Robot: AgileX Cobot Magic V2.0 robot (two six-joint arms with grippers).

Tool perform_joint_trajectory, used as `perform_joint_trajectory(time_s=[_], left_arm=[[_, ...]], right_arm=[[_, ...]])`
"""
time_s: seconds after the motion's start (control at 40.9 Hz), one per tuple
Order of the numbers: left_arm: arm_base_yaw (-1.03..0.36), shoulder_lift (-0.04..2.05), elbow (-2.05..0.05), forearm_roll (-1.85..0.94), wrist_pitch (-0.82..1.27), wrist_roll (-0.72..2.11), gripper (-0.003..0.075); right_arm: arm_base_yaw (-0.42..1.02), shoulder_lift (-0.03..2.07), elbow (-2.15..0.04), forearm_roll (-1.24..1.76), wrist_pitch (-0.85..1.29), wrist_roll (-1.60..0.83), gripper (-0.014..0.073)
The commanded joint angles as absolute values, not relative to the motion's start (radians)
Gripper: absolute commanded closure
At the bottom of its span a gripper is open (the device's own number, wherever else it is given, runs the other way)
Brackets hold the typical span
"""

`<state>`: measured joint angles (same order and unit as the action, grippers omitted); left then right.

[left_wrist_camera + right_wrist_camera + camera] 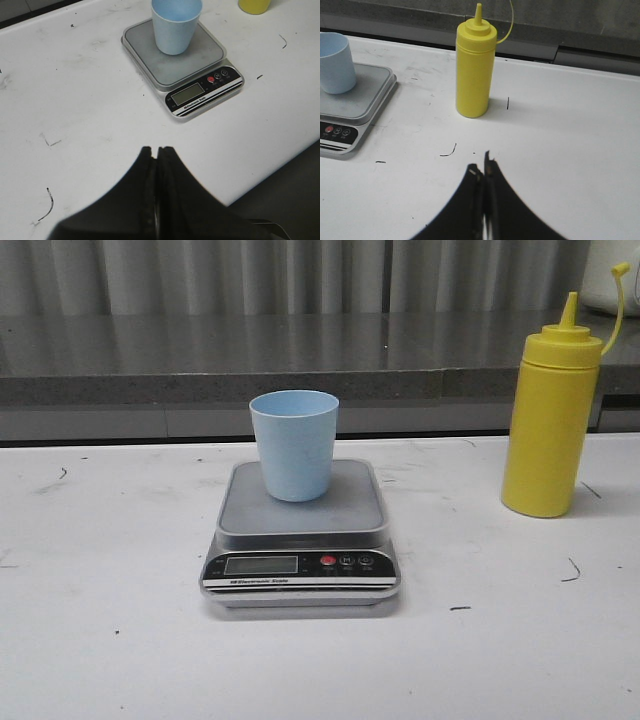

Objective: Pour seasoning into cup on scale with both arms

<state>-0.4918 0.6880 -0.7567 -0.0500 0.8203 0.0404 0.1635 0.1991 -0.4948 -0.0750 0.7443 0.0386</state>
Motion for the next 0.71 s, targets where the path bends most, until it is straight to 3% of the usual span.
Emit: perform_joint_trajectory(time_s=[0.0,0.538,0.685], left_arm=[[-0.498,0.687,-0.780,-0.061,0.750,0.037,0.0740],[-0.499,0.669,-0.778,-0.061,0.748,0.037,0.0740],[-0.442,0.593,-0.743,-0.061,0.728,0.037,0.0740]], right_arm=[[0.163,0.211,-0.526,-0.086,0.681,0.030,0.0706],[0.163,0.211,-0.526,-0.086,0.681,0.030,0.0706],[0.163,0.211,-0.526,-0.086,0.681,0.030,0.0706]])
